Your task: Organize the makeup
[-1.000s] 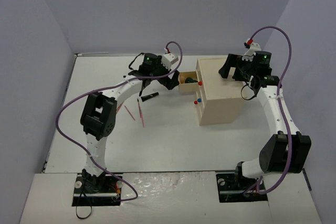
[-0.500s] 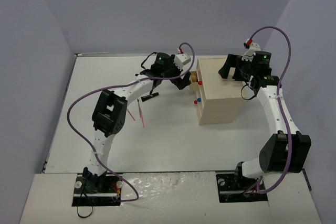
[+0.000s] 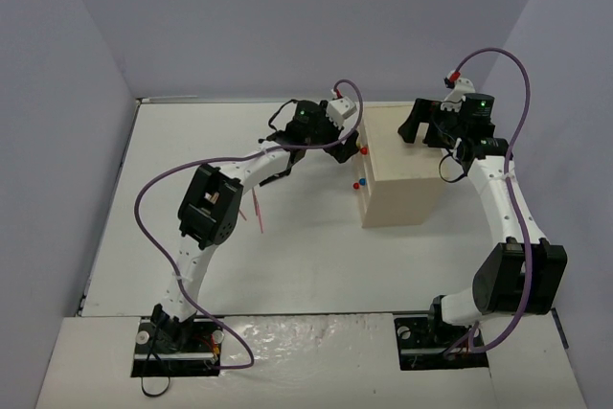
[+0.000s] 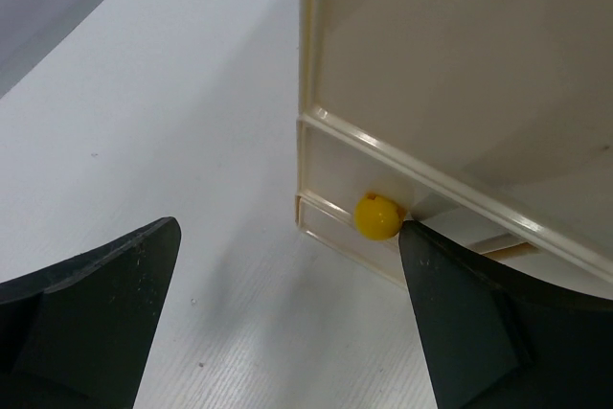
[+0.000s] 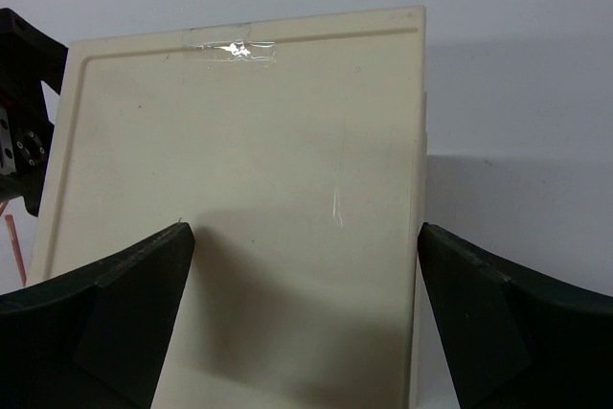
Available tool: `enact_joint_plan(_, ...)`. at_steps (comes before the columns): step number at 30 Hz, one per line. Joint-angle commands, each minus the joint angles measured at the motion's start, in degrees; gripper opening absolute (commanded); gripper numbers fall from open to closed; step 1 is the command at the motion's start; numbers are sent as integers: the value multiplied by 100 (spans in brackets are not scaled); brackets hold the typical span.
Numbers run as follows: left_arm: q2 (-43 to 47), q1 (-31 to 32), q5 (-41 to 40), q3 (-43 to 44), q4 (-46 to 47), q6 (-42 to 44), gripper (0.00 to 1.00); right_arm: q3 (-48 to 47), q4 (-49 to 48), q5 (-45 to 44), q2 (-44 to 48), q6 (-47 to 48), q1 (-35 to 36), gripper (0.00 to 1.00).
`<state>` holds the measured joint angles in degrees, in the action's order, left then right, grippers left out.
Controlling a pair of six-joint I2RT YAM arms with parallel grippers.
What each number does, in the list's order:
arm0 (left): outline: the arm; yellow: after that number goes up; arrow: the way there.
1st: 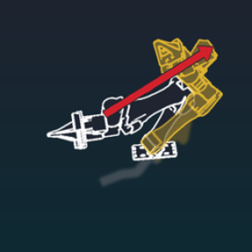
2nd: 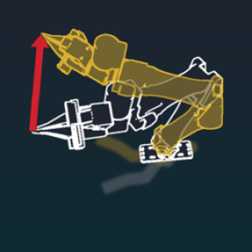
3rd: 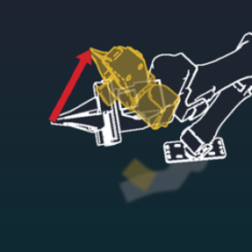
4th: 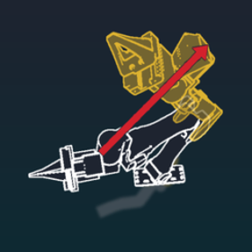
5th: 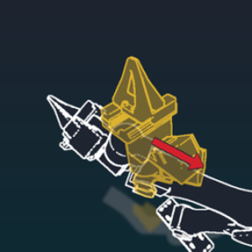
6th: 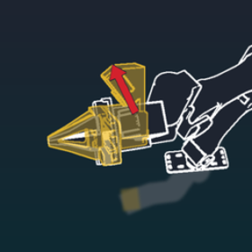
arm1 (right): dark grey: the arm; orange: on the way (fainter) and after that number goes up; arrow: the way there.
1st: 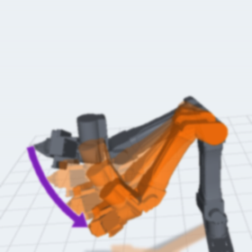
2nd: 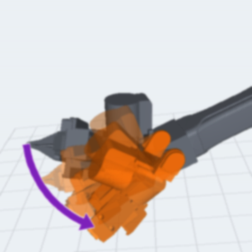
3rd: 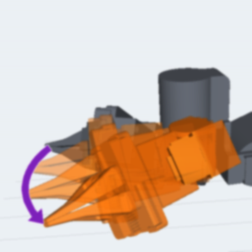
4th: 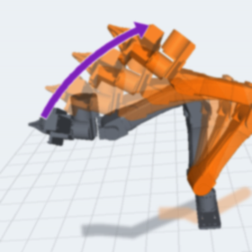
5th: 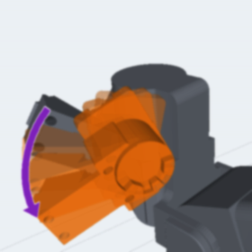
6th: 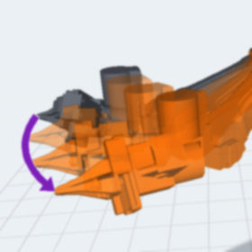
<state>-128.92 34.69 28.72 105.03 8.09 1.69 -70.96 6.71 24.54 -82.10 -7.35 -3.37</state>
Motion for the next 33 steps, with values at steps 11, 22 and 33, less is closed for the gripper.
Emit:
enact_joint_plan(11,1746,-455,-824,-1016,414,-905,97,-909,-205,-809,280,155,82,100)
enact_joint_plan(22,3322,-337,-422,-2854,200,-2674,95,-561,-205,-1362,965,688,744,100)
enact_joint_plan(33,3077,217,-60,-3834,1594,-4828,86,466,-453,-1614,1327,858,1538,100)
